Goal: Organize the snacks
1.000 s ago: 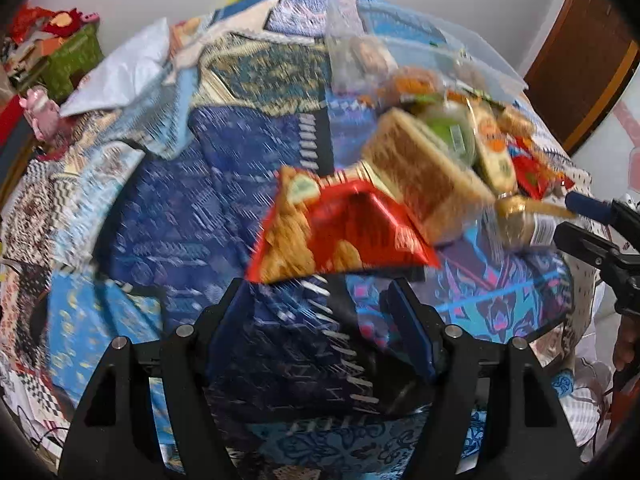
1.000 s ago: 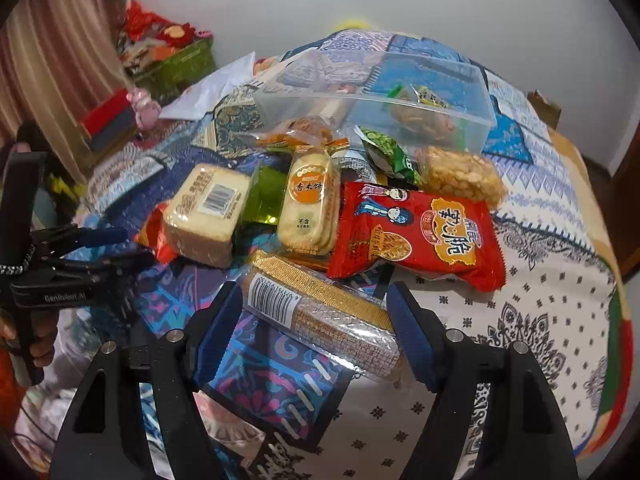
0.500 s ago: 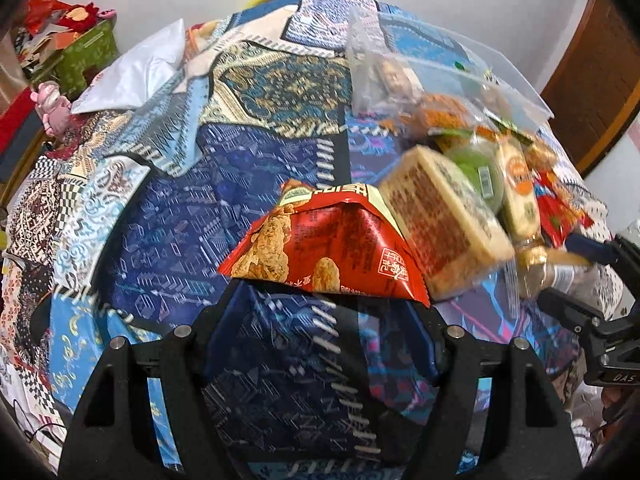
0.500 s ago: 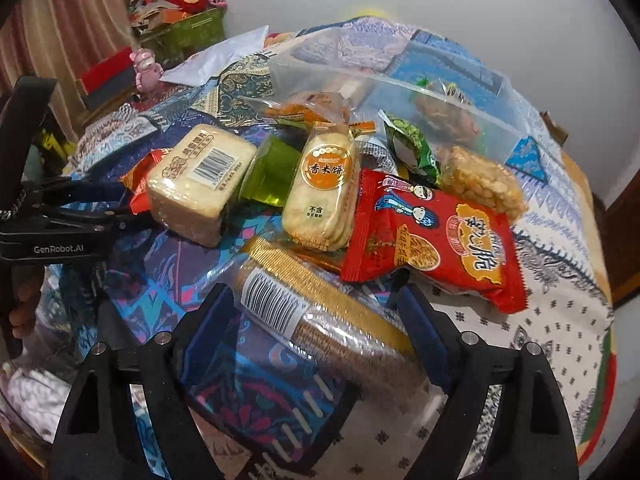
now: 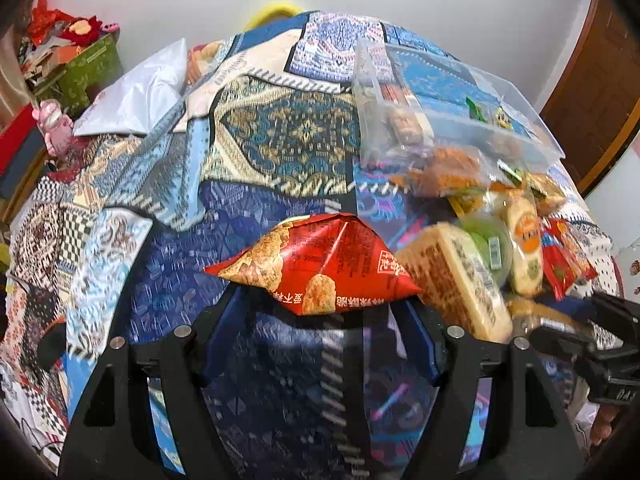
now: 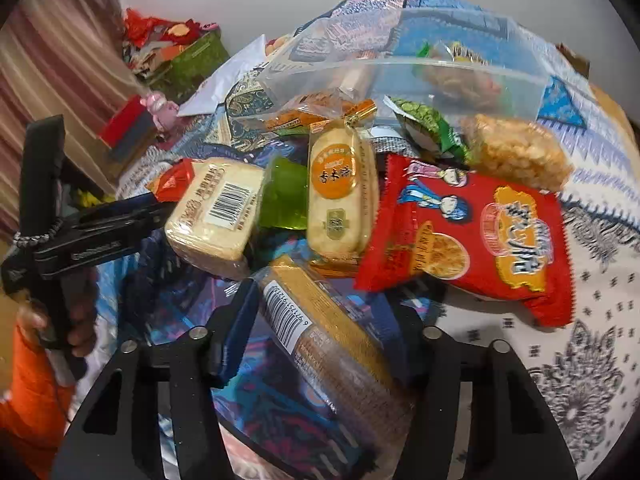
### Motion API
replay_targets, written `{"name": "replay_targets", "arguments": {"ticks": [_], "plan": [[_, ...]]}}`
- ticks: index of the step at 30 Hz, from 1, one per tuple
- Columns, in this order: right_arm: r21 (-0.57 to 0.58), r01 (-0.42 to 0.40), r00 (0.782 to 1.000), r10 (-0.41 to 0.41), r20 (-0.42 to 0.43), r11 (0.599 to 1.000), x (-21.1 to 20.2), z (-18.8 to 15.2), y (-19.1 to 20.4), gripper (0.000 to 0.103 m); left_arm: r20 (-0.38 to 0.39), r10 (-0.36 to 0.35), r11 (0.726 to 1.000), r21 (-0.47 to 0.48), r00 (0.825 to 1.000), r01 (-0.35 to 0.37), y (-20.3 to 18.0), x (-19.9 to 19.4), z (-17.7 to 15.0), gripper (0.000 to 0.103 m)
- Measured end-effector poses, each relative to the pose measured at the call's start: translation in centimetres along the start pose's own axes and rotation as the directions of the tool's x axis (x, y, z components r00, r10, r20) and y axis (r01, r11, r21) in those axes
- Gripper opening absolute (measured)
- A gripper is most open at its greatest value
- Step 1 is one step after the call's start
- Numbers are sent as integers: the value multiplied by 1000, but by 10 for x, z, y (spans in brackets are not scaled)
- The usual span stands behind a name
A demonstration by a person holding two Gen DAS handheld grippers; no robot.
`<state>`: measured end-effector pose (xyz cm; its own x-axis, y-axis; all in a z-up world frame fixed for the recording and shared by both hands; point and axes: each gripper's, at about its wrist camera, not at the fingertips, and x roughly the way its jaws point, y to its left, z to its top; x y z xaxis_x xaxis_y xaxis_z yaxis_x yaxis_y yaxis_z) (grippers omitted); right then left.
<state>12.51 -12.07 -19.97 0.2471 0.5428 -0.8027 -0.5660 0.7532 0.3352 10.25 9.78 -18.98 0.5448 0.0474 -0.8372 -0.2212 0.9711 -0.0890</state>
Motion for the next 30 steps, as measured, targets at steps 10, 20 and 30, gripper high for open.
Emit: {"name": "replay_targets", "arguments": {"ticks": [10, 20, 30], "plan": [[-134, 30, 998, -37, -51, 990, -4, -6, 12, 54, 77, 10, 1000, -23, 997, -9, 15, -17, -4, 57], [-276, 135, 987, -153, -46, 952, 8, -14, 27, 61, 77, 30, 997, -70, 997, -24, 44, -48, -36, 58], [-147, 115, 993, -118, -6, 982, 8, -5, 20, 47, 23, 31, 985, -173, 999, -27, 38, -3, 14, 73]]}}
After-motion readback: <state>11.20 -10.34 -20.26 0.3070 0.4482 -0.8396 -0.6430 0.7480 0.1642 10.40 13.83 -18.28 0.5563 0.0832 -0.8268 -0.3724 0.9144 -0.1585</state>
